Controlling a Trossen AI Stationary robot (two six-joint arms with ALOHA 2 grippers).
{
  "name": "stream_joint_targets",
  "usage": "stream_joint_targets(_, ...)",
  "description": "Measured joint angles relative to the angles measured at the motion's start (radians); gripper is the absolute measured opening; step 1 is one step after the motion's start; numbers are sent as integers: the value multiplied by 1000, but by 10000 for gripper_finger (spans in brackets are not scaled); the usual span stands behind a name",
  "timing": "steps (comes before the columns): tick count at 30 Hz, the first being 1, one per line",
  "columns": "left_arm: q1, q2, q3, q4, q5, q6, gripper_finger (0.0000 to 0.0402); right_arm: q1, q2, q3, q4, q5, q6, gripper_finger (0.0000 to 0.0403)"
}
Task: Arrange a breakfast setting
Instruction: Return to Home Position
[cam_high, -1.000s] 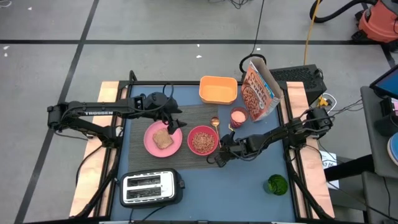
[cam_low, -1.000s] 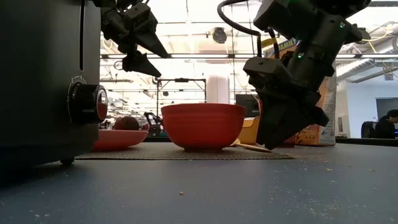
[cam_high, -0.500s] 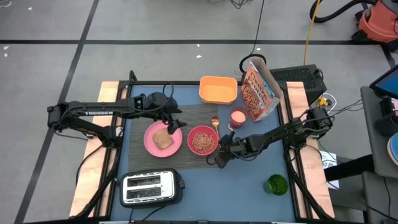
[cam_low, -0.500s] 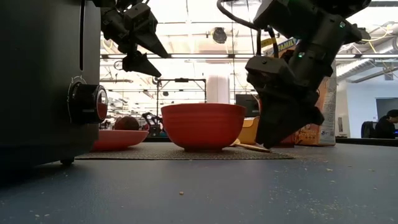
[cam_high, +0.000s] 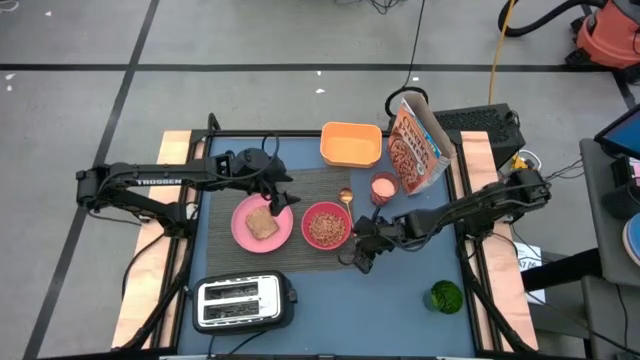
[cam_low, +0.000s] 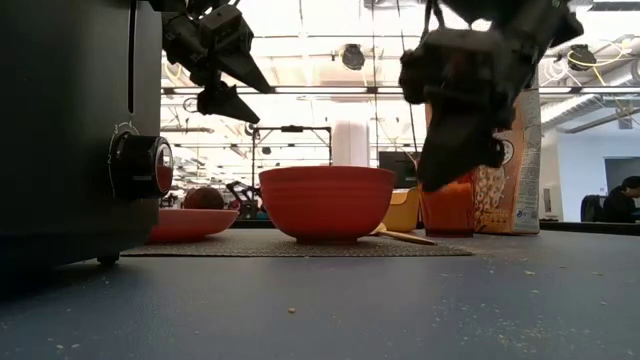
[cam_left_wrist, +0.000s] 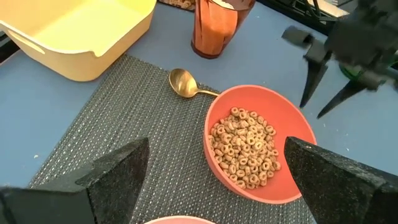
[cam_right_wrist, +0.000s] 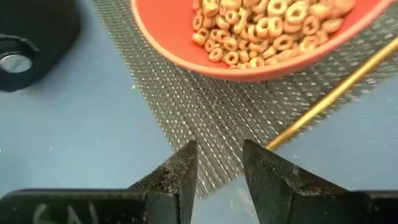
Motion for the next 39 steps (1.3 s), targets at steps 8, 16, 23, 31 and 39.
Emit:
stream_joint_targets(8, 0, -54, 0, 4, 0, 7, 379, -21, -216, 0, -161, 2, -116, 121)
stream_joint_targets(16, 0, -199, 0, -21, 0, 7, 379, -47, -466, 0, -171, 8, -255, 121)
stream_joint_targets(23, 0, -360, 0, -146, 0, 7, 379, -72, -664, 0, -170, 12, -387, 121)
stream_joint_targets(31, 0, -543, 0, -328, 0, 59, 379, -80, -853, 0, -169, 38, -498, 121)
stream_joint_targets(39, -9, -735, -31, -360, -67, 148, 379, -80, -980, 0, -172, 58, -502, 121)
